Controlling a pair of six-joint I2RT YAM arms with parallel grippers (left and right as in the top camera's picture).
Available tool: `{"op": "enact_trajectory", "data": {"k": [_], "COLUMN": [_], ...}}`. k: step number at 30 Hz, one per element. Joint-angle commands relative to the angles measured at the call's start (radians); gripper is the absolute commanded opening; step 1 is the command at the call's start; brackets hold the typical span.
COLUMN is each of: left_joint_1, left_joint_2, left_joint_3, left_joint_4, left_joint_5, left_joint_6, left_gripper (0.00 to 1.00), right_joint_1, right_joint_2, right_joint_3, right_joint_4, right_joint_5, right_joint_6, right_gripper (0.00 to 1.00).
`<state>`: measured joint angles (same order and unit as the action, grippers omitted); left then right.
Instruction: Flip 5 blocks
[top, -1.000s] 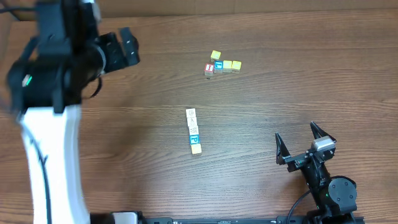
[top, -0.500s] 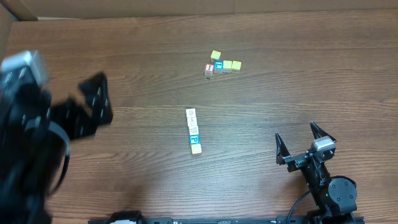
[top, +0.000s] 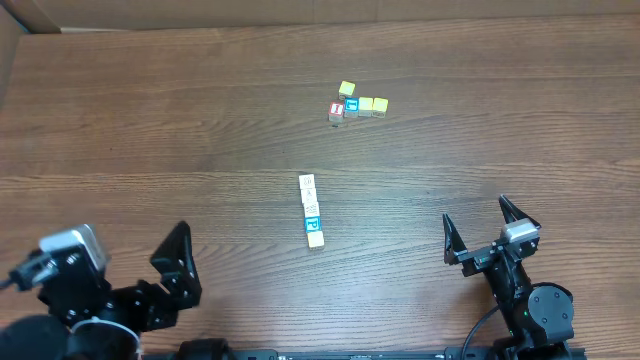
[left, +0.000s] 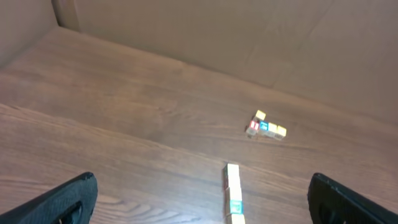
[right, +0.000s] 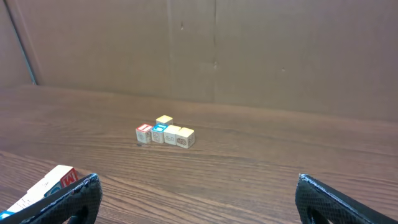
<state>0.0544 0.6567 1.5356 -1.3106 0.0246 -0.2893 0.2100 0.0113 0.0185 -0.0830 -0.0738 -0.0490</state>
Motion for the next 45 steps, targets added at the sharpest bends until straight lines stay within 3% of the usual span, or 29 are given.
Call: {"op": "enact_trajectory", "data": {"k": [1, 15, 22, 28, 45], "left_joint_1": [0.006, 0.006, 0.006, 0.004, 0.004], "left_joint_2": [-0.101, -0.55, -0.652, -0.653, -0.653], "left_joint_3": [-0.131, -0.752, -0.957, -1.098, -1.501], "left_joint_4": [0.081, 0.937, 1.275, 1.433, 1.634], "left_joint_5": [-0.01, -0.006, -0.006, -0.006, -0.006], "left_joint_6": [0.005, -0.004, -0.003, -0.006, -0.039], "left_gripper": [1.0, 1.0, 1.0, 1.0, 1.0], "right_joint_1": [-0.004, -0.004, -0.004, -0.004, -0.004], "right_joint_2": [-0.008, -0.008, -0.008, -0.008, -0.008], "right_joint_3": [-0.01, -0.01, -0.01, -0.01, -0.01], "right_joint_4": [0.004, 0.004, 0.003, 0.003, 0.003], "right_joint_5": [0.005, 0.005, 0.005, 0.005, 0.005], "right_joint_6": [-0.004, -0.004, -0.004, -0.004, -0.004], "right_gripper": [1.0, 1.0, 1.0, 1.0, 1.0]}}
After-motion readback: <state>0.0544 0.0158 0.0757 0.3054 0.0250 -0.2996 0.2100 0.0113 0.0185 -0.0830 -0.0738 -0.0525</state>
